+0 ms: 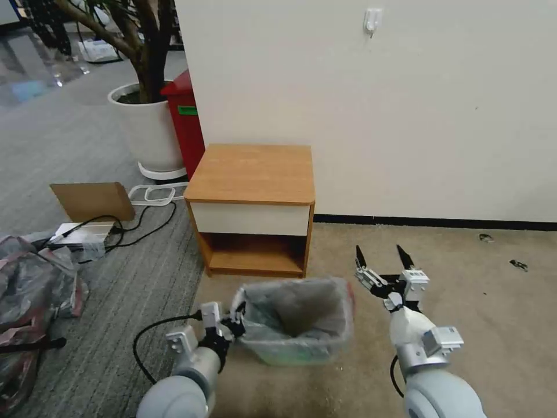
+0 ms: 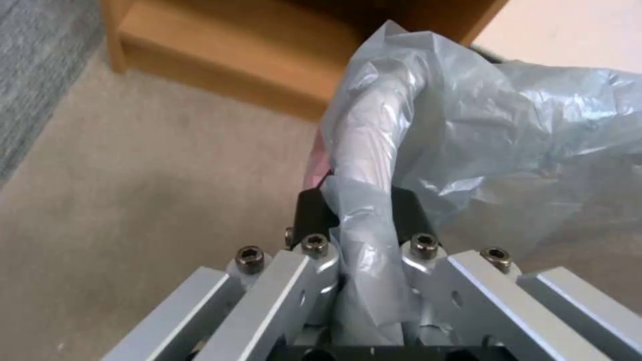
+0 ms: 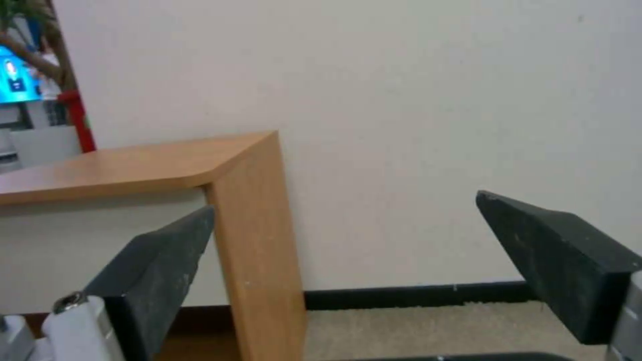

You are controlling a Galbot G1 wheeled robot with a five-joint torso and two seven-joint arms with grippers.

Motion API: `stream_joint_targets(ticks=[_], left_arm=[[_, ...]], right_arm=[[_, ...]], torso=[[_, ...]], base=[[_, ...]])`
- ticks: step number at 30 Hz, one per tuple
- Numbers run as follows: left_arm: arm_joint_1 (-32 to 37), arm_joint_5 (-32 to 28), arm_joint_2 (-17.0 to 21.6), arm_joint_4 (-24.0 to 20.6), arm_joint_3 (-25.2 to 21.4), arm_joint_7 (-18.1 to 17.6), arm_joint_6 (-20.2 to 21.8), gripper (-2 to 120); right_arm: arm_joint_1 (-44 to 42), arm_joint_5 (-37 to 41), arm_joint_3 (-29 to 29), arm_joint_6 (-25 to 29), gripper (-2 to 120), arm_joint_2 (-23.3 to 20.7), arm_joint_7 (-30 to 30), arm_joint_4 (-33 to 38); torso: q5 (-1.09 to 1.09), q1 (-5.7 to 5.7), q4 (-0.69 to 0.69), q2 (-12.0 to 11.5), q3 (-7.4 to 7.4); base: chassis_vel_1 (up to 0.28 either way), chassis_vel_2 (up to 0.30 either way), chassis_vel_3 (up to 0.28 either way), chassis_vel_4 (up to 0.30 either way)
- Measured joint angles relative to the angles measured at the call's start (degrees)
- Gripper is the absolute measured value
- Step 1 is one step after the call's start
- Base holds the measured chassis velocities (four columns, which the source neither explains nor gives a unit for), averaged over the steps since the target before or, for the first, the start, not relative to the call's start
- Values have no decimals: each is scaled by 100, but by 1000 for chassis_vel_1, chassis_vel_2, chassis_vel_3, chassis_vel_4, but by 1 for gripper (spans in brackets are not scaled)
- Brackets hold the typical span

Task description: Pick up the garbage bag from the table and place it over the trash can.

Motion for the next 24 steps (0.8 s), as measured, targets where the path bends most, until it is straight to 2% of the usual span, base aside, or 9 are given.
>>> stream_joint_targets(ticks=[9,11,13,15,18,19,23,24], left_arm=[[78,223,31,281,99,90,-91,7],[49,231,30,315,126,95,-91,11],[10,348,28,362,188,78,-92,22],[7,413,26,365,206,69,-92,25],[43,634,30,343,201,69,-86,39],[43,634,30,343,201,69,-86,39],[139,861,96,243,-1,188,-135,58],[139,861,96,243,-1,188,-135,58]], right_arm=[[-324,161,307,484,100,-20,-117,-171],[-336,169,308,524,100,-20,-123,-192],[-327,183,309,549,100,-20,-125,-213],[-321,186,309,550,100,-20,-124,-215],[-318,222,309,536,100,-50,-143,-215],[-318,222,309,536,100,-50,-143,-215],[-351,292,346,498,100,-68,-182,-190],[-351,292,346,498,100,-68,-182,-190]], torso=[[0,0,0,0,0],[1,0,0,0,0],[1,0,-1,0,0],[1,0,-1,0,0],[0,0,-1,-1,0],[0,0,-1,-1,0],[0,0,-1,-1,0],[0,0,-1,-1,0]], base=[[0,0,0,0],[0,0,0,0],[0,0,0,0],[0,0,0,0],[0,0,0,0],[0,0,0,0],[0,0,0,0],[0,0,0,0]])
